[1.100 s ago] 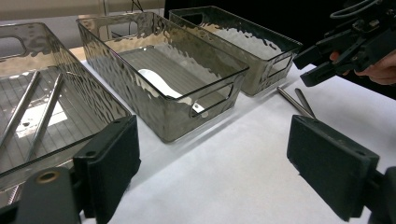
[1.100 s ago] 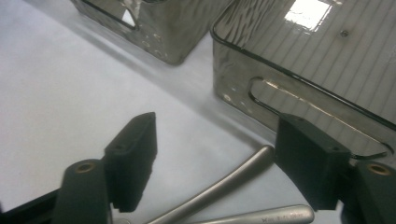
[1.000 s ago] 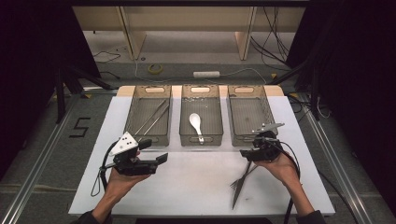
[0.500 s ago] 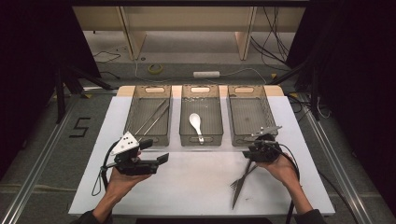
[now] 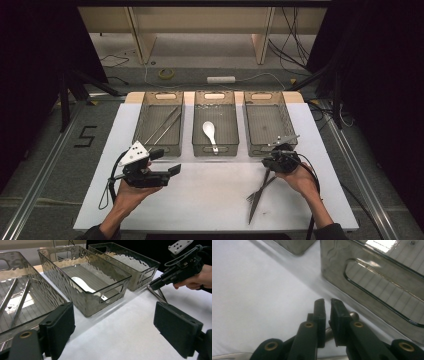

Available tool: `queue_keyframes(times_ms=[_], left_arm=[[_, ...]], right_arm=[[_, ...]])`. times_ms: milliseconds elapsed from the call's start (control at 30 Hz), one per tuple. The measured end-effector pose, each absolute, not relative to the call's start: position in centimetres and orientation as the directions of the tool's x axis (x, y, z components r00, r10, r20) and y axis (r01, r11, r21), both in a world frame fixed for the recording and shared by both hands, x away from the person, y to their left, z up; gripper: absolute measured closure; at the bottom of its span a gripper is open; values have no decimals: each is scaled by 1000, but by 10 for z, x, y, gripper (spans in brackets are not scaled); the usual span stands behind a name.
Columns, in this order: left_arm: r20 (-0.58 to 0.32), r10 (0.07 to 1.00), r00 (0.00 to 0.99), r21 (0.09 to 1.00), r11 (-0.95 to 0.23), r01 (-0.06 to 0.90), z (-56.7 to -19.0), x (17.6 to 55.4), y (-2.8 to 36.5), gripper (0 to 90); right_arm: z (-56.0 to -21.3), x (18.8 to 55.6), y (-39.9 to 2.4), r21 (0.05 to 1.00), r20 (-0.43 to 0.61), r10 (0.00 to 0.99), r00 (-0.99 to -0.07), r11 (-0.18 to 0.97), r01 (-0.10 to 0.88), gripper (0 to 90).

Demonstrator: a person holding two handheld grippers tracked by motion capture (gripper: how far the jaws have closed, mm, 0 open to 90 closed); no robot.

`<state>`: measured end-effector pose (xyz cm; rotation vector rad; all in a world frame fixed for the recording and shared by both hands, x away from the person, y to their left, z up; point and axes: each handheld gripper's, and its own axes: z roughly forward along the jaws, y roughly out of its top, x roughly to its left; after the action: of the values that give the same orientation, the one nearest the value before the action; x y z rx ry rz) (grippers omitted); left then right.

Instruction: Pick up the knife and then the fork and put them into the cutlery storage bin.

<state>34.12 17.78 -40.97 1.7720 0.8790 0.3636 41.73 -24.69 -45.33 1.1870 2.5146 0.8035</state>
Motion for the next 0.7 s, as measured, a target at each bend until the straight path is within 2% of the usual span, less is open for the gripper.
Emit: queue_keyframes(times_ms=[300,600,700], left_arm=[[-162,711,684,910,-160,382,-410,342,176,167],[-155,713,683,911,-165,379,-410,339,178,167],[-155,713,684,910,-166,379,-410,339,178,167]], right_arm=[[-462,424,-249,549,-13,765,-644,544,635,899],[-465,426,-241,514,-66,738,-672,603,611,900],[-466,427,-241,473,-106,733,-671,631,615,900]])
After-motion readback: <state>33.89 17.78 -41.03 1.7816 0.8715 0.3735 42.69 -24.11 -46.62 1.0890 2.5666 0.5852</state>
